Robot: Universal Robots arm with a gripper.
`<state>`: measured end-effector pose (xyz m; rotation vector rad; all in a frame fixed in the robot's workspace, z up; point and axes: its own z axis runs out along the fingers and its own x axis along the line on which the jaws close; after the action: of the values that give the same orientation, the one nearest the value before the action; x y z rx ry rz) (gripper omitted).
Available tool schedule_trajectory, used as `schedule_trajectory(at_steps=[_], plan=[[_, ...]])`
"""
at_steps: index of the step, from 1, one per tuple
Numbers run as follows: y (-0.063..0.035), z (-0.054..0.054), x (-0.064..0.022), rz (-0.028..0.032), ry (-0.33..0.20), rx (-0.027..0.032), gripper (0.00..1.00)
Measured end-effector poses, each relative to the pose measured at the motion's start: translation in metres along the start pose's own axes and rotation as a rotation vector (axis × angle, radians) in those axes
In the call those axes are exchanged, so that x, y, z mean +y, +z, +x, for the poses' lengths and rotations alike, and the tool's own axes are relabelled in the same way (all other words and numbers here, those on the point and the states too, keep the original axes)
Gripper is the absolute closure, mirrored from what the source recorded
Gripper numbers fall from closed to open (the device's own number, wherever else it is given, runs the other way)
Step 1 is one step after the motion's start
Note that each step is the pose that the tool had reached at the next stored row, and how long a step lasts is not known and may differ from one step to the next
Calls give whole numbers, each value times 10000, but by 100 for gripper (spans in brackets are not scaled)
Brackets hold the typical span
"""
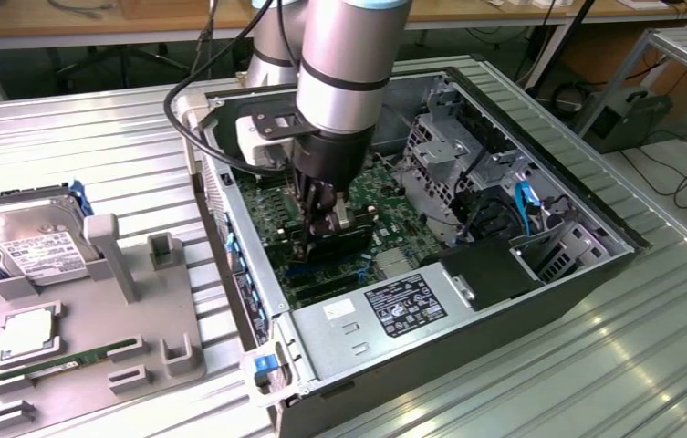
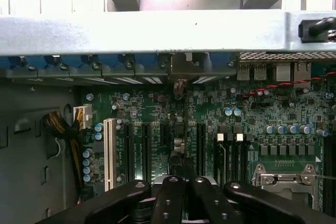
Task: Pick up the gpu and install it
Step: 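Press down on the gpu until it lock into place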
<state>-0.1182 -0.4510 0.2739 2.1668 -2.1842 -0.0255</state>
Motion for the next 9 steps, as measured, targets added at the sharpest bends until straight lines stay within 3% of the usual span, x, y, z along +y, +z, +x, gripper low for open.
schedule_trajectory(at_steps=[9], plan=[[26,0,-8,1,-2,4,89]])
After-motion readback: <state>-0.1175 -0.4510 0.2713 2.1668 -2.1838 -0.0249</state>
